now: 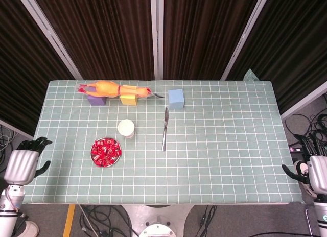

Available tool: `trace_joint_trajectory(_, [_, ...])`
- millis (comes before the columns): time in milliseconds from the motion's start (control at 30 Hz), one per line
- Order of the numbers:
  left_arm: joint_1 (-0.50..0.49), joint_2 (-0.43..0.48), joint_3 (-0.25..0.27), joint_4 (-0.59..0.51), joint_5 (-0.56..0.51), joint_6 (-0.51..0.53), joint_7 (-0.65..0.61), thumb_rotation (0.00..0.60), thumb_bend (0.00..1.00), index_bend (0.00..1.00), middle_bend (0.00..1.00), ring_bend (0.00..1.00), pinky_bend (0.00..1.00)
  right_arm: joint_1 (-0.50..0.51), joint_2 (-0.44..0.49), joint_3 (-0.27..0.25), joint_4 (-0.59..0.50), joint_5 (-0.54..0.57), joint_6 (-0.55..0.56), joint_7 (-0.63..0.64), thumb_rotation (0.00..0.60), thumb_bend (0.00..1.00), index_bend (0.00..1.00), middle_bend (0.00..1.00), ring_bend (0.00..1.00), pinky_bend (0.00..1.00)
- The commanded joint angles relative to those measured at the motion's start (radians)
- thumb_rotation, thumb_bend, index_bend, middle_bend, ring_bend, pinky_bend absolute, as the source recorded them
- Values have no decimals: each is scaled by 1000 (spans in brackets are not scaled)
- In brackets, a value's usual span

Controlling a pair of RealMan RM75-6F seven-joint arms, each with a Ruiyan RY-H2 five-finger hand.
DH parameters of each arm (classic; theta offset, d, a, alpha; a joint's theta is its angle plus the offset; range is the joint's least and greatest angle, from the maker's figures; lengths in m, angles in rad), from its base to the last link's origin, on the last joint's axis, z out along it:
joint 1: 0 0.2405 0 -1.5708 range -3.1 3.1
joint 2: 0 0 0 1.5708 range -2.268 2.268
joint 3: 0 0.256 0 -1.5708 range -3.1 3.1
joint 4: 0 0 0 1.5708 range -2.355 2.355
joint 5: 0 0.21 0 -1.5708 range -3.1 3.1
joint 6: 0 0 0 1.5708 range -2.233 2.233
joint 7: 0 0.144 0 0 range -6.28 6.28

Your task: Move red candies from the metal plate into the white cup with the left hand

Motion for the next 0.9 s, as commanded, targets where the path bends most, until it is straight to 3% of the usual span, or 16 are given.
trace_joint_trajectory(33, [-75, 3, -7, 25, 49, -80, -36, 600, 260, 370, 392, 649, 889, 2, 2, 1, -4, -2, -1, -4, 600, 117, 119, 154, 0, 122])
trace_joint_trajectory(67, [-95, -1, -6, 36, 62, -99, -45, 600, 259, 370, 396, 711, 957, 2, 2, 1, -5, -3, -1, -5, 600, 117, 119, 153, 0, 124])
trace_joint_trajectory(167, [-155, -18, -1, 62, 94, -168, -49, 600, 258, 369, 396, 788, 1000, 3, 4, 1, -8, -1, -3, -10, 600, 117, 119, 153, 0, 129])
trace_joint_trajectory(433, [-280, -99, 20, 100, 104, -349, -16, 600, 259, 360, 384, 803, 1000, 8, 7, 4, -15, 10, -16, -21, 600, 117, 119, 153, 0, 139])
trace_joint_trajectory(900, [-379, -238, 6, 190, -57, -533, 105, 600, 259, 343, 366, 803, 1000, 11, 8, 4, -17, 20, -29, -26, 600, 118, 119, 153, 0, 140])
